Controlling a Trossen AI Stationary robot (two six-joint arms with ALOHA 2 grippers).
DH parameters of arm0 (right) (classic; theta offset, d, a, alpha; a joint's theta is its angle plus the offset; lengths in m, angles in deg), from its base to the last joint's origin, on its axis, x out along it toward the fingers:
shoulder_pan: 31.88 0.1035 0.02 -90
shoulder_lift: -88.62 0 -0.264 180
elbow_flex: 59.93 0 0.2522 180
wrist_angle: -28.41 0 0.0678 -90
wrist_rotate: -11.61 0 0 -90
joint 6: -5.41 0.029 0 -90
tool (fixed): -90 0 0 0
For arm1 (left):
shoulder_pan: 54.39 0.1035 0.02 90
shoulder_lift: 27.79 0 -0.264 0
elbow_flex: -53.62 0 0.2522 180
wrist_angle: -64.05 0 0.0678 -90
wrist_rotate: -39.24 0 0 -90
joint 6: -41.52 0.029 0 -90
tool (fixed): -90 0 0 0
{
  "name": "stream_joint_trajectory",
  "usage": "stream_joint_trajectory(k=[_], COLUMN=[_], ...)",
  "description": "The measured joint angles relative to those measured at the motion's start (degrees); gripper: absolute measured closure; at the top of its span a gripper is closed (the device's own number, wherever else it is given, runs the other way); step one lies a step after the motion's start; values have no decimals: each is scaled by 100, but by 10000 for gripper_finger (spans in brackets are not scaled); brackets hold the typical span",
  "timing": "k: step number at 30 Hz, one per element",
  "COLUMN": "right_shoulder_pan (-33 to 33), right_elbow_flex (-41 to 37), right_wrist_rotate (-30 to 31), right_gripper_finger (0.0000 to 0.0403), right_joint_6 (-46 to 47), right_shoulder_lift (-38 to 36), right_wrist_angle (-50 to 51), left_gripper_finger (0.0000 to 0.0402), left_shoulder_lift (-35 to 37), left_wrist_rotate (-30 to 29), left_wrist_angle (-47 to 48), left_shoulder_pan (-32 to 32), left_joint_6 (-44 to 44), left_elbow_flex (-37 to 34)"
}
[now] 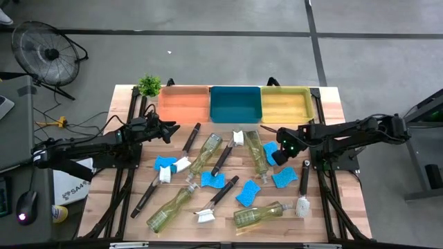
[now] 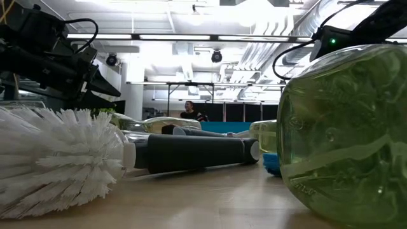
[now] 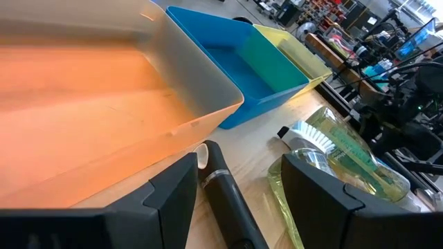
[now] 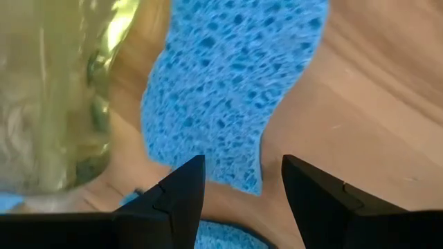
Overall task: Pick & Place Kitchen Sink Supplies
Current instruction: Put the blue sponge into the yellow bin
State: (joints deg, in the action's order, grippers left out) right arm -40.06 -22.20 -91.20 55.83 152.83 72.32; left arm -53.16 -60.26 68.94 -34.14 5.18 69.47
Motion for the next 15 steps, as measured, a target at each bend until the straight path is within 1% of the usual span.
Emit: stream_joint_trajectory(k=[7,15], right_shoulder_pan=[0,0], right_elbow_flex=[-2,-8], right_wrist_rotate=[7,42], right_gripper_finger=[228,276], right_joint_6=[-164,-165], right_shoulder_lift=[2,0], right_wrist_angle=[0,1], left_gripper_finger=[197,197], left_shoulder_lift=[0,0], left_wrist_rotate=[0,0], left_wrist_angle=[0,0], left_shoulder_pan=[-1,-1], left_joint_6=[2,1], left_elbow_flex=[0,0])
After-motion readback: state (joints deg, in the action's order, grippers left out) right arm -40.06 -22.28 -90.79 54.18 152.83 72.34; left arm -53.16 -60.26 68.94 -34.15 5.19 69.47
